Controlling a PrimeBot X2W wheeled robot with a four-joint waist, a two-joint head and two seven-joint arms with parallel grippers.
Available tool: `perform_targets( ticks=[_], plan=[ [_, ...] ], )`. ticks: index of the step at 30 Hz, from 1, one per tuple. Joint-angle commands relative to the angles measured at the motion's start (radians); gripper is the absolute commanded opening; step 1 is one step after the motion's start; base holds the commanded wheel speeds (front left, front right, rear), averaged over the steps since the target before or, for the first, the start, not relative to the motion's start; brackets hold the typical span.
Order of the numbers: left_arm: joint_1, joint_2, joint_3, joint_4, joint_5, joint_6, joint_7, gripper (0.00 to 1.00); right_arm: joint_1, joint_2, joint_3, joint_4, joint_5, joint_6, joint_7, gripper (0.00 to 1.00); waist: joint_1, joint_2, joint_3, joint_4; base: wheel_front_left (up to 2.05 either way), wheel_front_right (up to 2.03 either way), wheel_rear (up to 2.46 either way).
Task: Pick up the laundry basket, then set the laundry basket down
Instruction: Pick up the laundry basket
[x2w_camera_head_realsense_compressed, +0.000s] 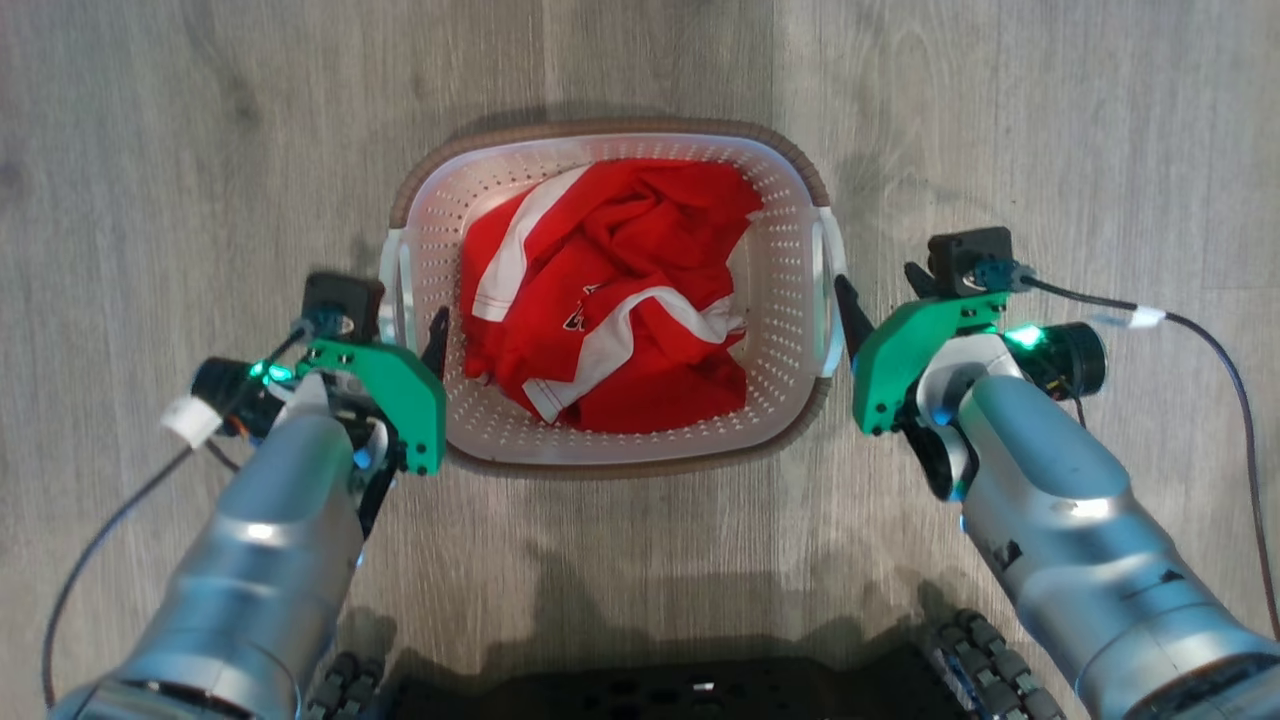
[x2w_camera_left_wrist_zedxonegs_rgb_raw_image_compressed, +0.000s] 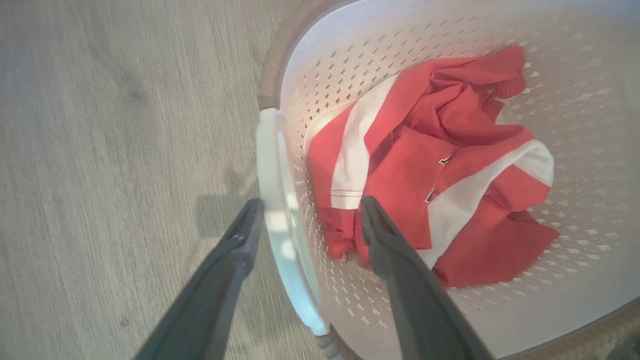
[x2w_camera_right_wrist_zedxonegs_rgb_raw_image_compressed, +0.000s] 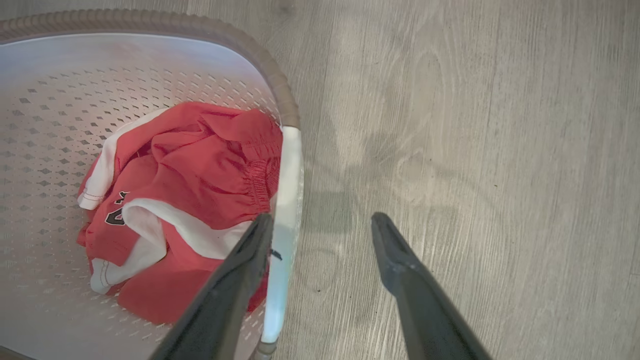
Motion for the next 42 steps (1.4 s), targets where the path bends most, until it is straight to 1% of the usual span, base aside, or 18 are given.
perform_targets(
  ticks=[1, 10, 21, 28, 42],
  plan=[
    [-0.004, 0.038, 0.0, 0.013, -0.021, -0.006, 0.006, 1.0, 0.016, 0.011, 0.033, -0.01, 0.019, 0.007, 0.003, 1.0, 0.0, 0.0, 0.01, 0.001, 0.0, 0.0, 0.0],
    [-0.071, 0.059, -0.035, 0.069, -0.101, -0.006, 0.038, 1.0, -0.031, 0.011, 0.111, 0.017, 0.099, 0.007, 0.01, 1.0, 0.0, 0.0, 0.054, 0.003, 0.0, 0.0, 0.0],
    [-0.096, 0.048, -0.068, 0.087, -0.153, -0.006, 0.091, 1.0, -0.069, 0.011, 0.164, 0.059, 0.149, 0.007, 0.012, 1.0, 0.0, 0.0, 0.084, 0.0, 0.0, 0.0, 0.0],
    [-0.106, 0.037, -0.115, 0.073, -0.205, -0.006, 0.137, 1.0, -0.095, 0.011, 0.193, 0.088, 0.176, 0.007, 0.014, 1.0, 0.0, 0.0, 0.106, 0.0, 0.0, 0.0, 0.0],
    [-0.136, 0.051, -0.215, 0.065, -0.278, -0.006, 0.181, 1.0, -0.127, 0.011, 0.249, 0.112, 0.258, 0.007, 0.026, 1.0, 0.0, 0.0, 0.15, 0.005, 0.0, 0.0, 0.0]
  ],
)
